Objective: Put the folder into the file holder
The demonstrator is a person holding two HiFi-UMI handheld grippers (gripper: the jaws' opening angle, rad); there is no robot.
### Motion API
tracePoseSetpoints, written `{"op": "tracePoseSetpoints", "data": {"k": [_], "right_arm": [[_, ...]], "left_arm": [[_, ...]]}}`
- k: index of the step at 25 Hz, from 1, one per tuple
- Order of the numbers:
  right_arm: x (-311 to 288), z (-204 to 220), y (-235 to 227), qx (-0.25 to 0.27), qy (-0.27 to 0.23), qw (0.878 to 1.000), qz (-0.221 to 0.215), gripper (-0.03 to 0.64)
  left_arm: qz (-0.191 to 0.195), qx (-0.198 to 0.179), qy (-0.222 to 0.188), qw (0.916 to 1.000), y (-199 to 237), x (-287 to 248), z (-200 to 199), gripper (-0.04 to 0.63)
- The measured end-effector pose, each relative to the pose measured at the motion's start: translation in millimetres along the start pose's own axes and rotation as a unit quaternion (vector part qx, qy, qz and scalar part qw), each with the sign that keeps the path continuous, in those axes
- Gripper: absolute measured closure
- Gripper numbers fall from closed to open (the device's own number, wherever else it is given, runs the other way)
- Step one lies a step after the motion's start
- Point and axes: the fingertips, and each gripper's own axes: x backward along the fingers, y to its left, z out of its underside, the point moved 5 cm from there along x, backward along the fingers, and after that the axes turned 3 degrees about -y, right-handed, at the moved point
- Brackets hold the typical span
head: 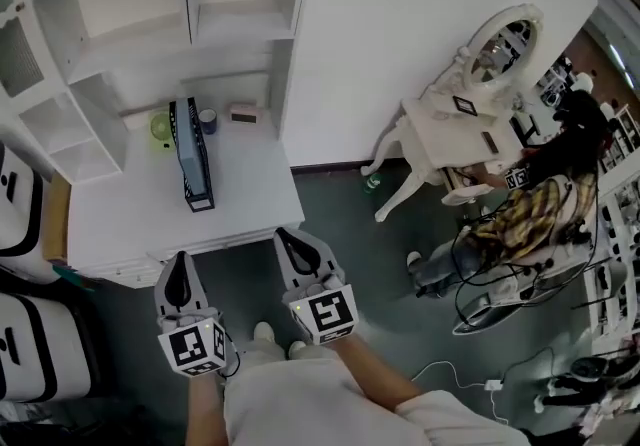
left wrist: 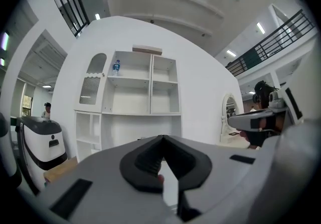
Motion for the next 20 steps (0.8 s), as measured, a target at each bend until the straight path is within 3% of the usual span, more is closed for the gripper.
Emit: {"op": "tracePoseSetpoints", "data": {"k": [7,11,20], "right_arm": [[91.6,-2.0,11.5,-0.016,-0.015,1.000,-0.003,0.626],[148.0,-0.8,14.3,-0.028,-0.021,0.999,0.004,0.626],[229.0,-13.0,16.7,-0.029,-0.031,0.999,0.023,0.624]], "left_arm": [[-0.007,-0.021,0.008,0.9997,-51.9,90.2,2.6,0.604],[-0.017,-0.008,0.018,0.9997,-78.9,141.6,9.1,0.603],[-0.015,-0.019,0.001,0.9997,-123.0,191.8,-5.7,0.604]]}}
